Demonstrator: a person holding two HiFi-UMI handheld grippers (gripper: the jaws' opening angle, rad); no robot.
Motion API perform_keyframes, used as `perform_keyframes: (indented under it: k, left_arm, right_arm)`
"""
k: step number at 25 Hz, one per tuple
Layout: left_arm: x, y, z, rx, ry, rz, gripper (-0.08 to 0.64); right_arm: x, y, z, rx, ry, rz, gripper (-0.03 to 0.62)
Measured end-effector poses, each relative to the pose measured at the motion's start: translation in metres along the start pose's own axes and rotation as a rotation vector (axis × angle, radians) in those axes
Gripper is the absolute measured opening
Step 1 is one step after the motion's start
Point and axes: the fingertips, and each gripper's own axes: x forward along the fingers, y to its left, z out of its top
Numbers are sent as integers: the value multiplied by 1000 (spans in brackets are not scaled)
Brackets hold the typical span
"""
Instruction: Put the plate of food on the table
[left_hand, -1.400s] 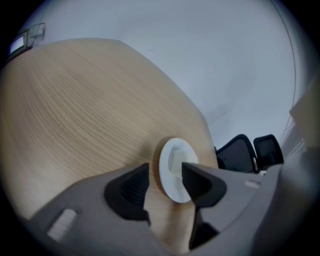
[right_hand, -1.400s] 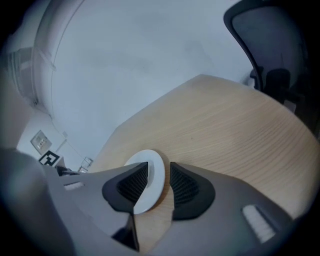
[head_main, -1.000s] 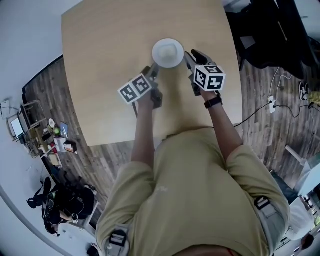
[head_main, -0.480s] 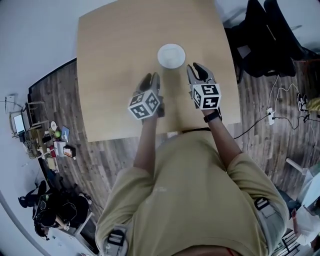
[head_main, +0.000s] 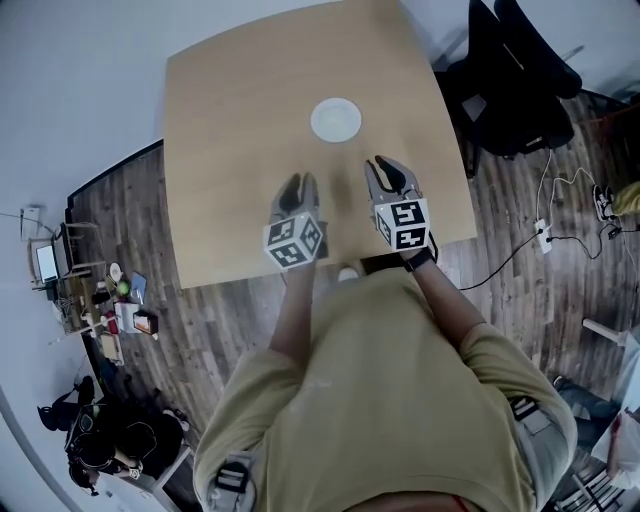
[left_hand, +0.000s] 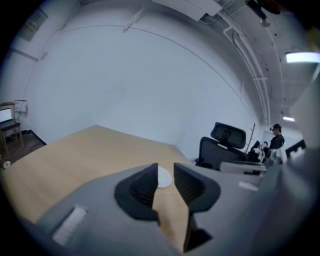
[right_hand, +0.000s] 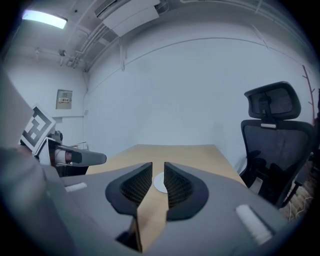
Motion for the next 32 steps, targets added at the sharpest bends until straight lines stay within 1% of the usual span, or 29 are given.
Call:
perform_keyframes:
  k: [4,7,10,14,17,20,22,24,28,32]
  left_arm:
    - [-18,-12,-7,26,-33,23,71]
    - [-26,-17,-4,80,-44,37,57]
    - [-33,-13,6,118,-72,73,34]
    - [-52,-4,23,164,-131,115,5]
    - [-62,3,31,216,-161,129,2]
    - [-68,6,35,280,-180,132,0]
    - [-70,4,37,301,-191,127,0]
    - [-71,1,40,309,-207,121,1]
    - [-80,-5,47,317,-265,91,0]
    - [-74,-8,44,310,-261,70,0]
  right_arm:
    - [-23,6,7,-17,-43,-9,49]
    - [-33,10,16,-35,-77,-17,25]
    - [-40,11,25,-58,-100,-21,5]
    - [-53,11,32,-75,-124,-45,5]
    - [-59,9,35,-69,-139,-67,5]
    - [-63,8,33,-67,-138,-98,5]
    - [-65,6,33,-68,-138,-112,5]
    - [-66,4,35,-69,-143,-121,5]
    - [-68,8,41,-76,-153,-128,5]
    - [-67,3,43,-77,-153,-138,5]
